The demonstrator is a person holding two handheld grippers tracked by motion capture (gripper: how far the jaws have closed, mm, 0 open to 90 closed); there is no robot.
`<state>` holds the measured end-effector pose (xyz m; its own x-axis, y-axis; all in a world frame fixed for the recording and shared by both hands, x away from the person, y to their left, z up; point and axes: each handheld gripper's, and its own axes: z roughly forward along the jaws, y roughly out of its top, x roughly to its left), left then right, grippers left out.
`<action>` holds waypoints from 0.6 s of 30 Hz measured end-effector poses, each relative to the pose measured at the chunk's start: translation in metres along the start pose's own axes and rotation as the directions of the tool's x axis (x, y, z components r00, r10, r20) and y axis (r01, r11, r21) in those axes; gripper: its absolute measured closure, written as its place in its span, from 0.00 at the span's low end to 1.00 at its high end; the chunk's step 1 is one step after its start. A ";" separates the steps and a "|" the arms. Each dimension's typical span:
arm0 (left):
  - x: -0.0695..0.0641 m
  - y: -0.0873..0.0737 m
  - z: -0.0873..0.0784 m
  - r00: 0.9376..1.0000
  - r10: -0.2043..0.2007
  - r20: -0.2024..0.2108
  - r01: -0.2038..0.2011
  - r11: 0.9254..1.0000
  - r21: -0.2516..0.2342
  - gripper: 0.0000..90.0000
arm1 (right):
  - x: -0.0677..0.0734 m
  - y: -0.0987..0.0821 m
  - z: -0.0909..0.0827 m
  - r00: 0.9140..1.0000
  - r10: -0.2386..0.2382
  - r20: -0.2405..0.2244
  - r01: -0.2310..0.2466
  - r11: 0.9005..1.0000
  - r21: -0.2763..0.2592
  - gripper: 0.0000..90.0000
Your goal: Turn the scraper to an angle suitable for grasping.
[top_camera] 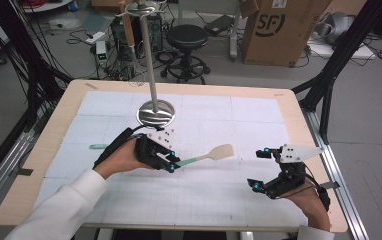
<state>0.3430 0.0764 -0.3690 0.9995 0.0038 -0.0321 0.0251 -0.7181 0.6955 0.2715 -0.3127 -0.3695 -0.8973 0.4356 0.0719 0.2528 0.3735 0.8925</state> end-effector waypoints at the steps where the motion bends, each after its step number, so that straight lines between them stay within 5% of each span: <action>1: 0.000 -0.001 0.005 1.000 0.000 0.007 0.000 1.000 -0.001 0.82 | 0.000 0.000 0.000 1.000 0.002 0.003 -0.002 1.000 -0.002 0.00; 18: 0.001 -0.006 0.061 0.998 0.013 0.056 -0.014 1.000 0.005 0.82 | -0.001 -0.002 0.000 1.000 0.009 0.001 -0.009 1.000 -0.002 0.00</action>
<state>0.3426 0.0380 -0.4168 0.9970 -0.0451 -0.0633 0.0112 -0.7218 0.6920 0.2720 -0.3141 -0.3708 -0.8944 0.4402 0.0796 0.2605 0.3679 0.8926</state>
